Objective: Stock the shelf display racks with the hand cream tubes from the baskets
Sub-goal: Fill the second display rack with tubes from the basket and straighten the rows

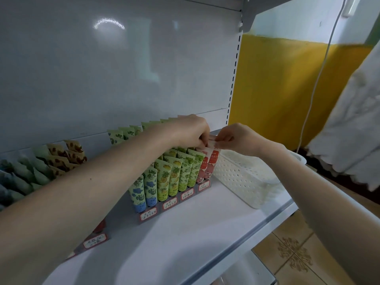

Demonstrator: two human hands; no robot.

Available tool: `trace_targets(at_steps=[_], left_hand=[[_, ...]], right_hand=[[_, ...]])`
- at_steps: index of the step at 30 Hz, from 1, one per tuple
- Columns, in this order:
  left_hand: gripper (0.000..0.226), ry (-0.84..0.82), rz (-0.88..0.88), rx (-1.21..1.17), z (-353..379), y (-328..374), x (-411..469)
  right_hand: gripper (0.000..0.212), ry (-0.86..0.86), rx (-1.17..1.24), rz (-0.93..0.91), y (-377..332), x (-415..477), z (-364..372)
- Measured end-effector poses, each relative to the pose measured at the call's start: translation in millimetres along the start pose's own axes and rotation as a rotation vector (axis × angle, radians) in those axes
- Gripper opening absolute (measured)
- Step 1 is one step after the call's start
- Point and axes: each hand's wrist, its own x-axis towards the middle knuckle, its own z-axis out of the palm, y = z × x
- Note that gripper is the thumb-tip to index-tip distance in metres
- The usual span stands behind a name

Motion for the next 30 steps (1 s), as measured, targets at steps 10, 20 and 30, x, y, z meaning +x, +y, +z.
trace_targets(at_steps=[10, 20, 30], left_hand=[[0.017, 0.015, 0.011, 0.008, 0.6, 2.3, -0.1], [0.019, 0.01, 0.001, -0.001, 1.8, 1.3, 0.0], [0.017, 0.006, -0.008, -0.01, 0.1, 0.9, -1.2]], right_hand=[[0.014, 0.019, -0.001, -0.013, -3.4, -0.4, 2.8], [0.016, 0.003, 0.007, -0.023, -8.5, -1.6, 4.2], [0.017, 0.003, 0.019, -0.012, -9.8, -3.9, 3.0]])
